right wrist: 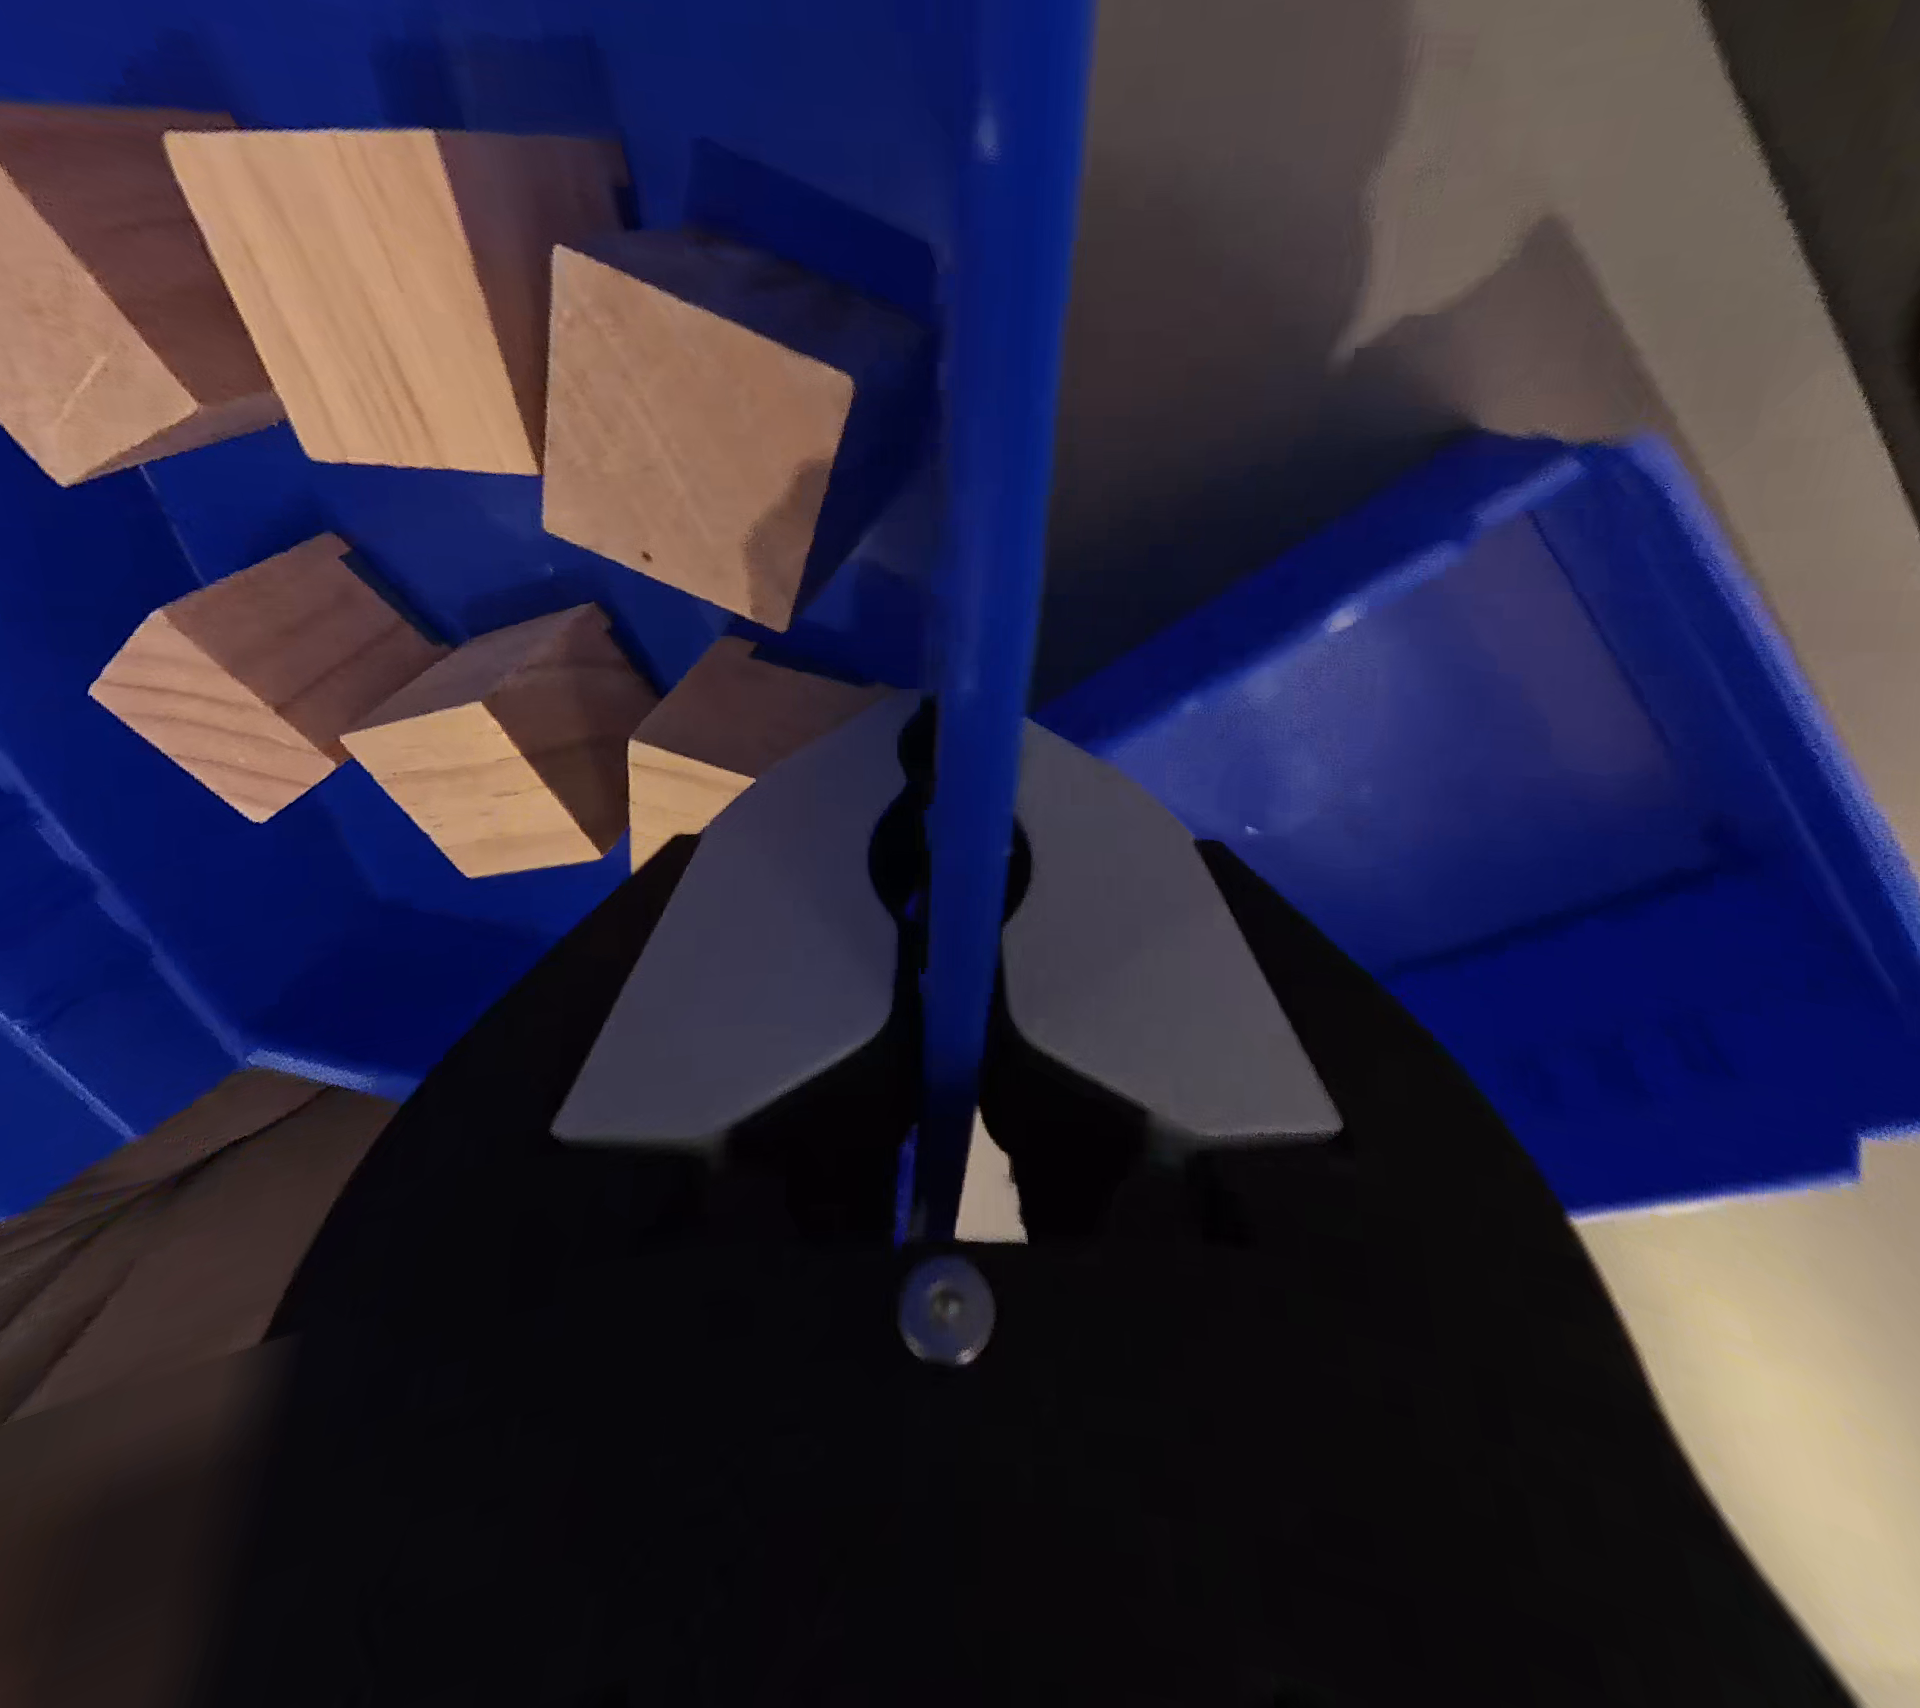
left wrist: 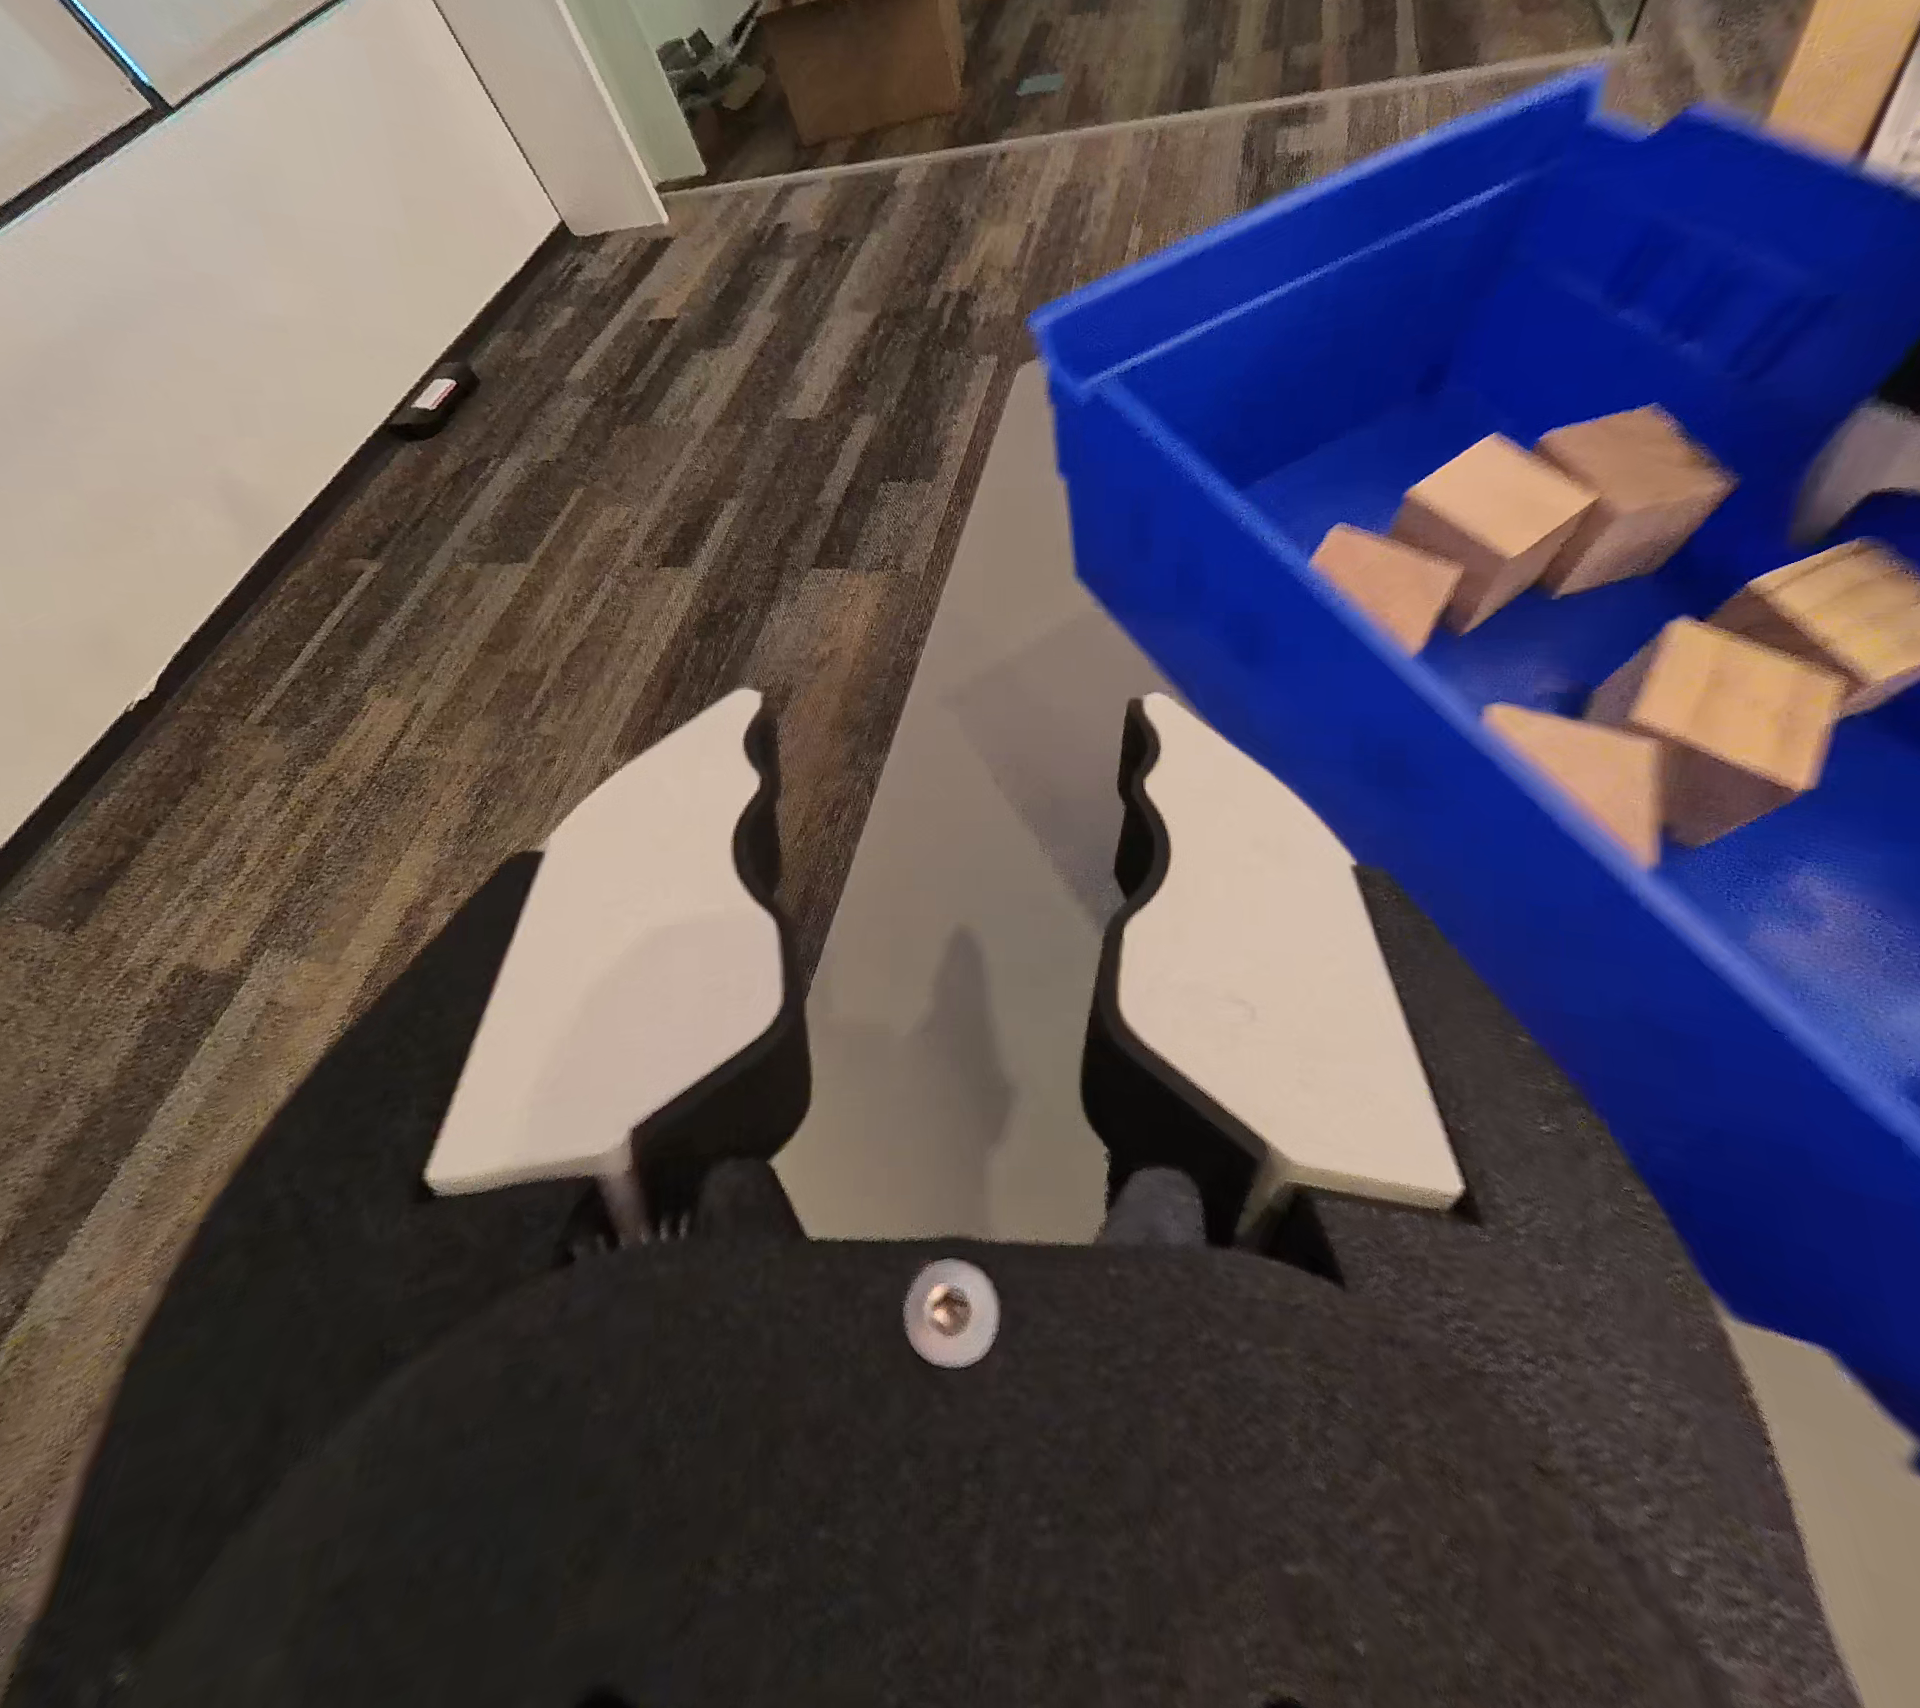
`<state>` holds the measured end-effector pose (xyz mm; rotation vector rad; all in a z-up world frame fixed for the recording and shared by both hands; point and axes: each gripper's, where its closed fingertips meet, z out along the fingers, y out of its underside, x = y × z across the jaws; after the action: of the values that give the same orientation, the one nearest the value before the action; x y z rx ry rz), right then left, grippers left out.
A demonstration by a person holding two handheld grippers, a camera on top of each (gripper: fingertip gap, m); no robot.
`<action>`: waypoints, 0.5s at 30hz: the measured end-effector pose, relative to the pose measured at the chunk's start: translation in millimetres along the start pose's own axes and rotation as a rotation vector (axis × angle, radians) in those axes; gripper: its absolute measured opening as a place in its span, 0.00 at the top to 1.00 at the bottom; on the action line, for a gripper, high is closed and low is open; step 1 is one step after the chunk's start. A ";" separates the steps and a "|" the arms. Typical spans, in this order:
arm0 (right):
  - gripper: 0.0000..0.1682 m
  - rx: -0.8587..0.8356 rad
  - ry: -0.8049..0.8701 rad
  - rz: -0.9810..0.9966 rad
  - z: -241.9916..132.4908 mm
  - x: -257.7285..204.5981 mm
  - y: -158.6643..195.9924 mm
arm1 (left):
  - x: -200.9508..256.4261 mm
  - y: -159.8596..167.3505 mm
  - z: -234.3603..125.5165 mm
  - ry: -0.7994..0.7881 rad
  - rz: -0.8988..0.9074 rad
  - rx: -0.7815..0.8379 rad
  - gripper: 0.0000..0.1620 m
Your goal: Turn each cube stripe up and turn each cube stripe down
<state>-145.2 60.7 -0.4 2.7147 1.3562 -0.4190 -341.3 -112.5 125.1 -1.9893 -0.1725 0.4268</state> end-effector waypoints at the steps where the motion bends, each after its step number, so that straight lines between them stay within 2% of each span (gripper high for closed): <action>1: 0.96 -0.019 -0.003 -0.011 6.5 -8.2 -6.5 | -2.8 -0.8 -1.6 0.001 -0.010 0.017 0.62; 8: 0.97 -0.078 -0.008 -0.024 64.6 -37.0 -45.7 | 1.5 5.1 5.5 0.053 -0.004 -0.004 0.63; 15: 0.97 -0.042 0.038 0.039 124.0 -27.1 -64.1 | 13.4 8.7 15.3 0.115 0.025 -0.034 0.63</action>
<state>-237.3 55.1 -108.6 2.7236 1.3034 -0.3340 -335.2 -99.3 108.5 -2.0452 -0.0827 0.3260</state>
